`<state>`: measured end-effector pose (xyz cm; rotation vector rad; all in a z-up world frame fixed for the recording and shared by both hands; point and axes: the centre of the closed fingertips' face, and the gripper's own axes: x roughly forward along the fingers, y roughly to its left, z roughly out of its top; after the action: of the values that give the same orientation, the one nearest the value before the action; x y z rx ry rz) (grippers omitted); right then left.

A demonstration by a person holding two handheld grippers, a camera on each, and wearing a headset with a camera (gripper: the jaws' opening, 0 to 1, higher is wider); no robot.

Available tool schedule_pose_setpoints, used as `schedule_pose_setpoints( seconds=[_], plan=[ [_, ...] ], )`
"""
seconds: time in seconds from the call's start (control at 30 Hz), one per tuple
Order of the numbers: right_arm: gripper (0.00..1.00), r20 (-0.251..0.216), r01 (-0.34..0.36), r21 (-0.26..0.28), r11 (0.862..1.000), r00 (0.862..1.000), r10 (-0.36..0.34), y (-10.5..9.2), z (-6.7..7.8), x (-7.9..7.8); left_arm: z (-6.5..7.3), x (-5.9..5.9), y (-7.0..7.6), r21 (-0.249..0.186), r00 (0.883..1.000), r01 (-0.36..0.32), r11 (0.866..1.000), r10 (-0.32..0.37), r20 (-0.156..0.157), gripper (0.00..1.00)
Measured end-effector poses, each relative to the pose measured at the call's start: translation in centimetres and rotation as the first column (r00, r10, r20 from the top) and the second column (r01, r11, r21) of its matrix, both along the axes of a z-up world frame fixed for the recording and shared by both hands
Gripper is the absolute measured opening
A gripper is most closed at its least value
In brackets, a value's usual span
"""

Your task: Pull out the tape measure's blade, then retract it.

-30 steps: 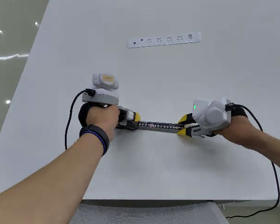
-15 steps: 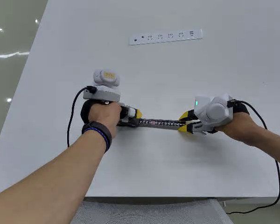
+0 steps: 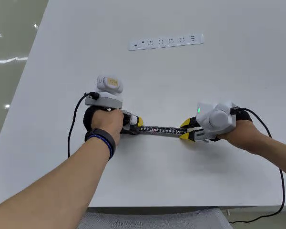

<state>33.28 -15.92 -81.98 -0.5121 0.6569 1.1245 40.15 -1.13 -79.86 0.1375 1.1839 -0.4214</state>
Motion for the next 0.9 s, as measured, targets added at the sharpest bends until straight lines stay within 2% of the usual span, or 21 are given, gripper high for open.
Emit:
schedule_pose_setpoints(
  seconds=[0.03, 0.17, 0.3, 0.47, 0.6, 0.9],
  plan=[
    [0.15, 0.002, -0.001, -0.001, 1.0, 1.0, 0.001, -0.01, -0.01, 0.01, 0.03, 0.0, 0.02, 0.001, 1.0, -0.001, 1.0, 0.001, 0.009, 0.63],
    [0.15, 0.002, -0.001, -0.001, 1.0, 1.0, 0.001, -0.01, -0.01, 0.02, 0.04, -0.02, 0.05, 0.002, 1.0, -0.002, 1.0, 0.002, 0.012, 0.61],
    [0.15, 0.011, -0.009, -0.002, 1.0, 1.0, 0.009, 0.16, -0.06, 0.2, 0.08, -0.06, 0.22, 0.013, 0.999, 0.0, 1.0, -0.001, 0.035, 0.61],
    [0.15, 0.016, -0.013, -0.003, 1.0, 1.0, 0.013, 0.31, -0.05, 0.26, 0.05, 0.01, 0.22, 0.008, 0.999, 0.0, 1.0, 0.0, 0.032, 0.61],
    [0.15, 0.024, -0.012, 0.007, 1.0, 1.0, 0.012, 0.67, -0.05, 0.44, 0.09, -0.02, 0.33, -0.01, 1.0, -0.009, 1.0, 0.009, 0.016, 0.6],
    [0.15, 0.036, -0.031, 0.001, 1.0, 0.999, 0.031, 0.89, -0.12, 0.59, 0.19, -0.11, 0.16, -0.011, 1.0, -0.007, 1.0, 0.007, 0.014, 0.6]
  ],
)
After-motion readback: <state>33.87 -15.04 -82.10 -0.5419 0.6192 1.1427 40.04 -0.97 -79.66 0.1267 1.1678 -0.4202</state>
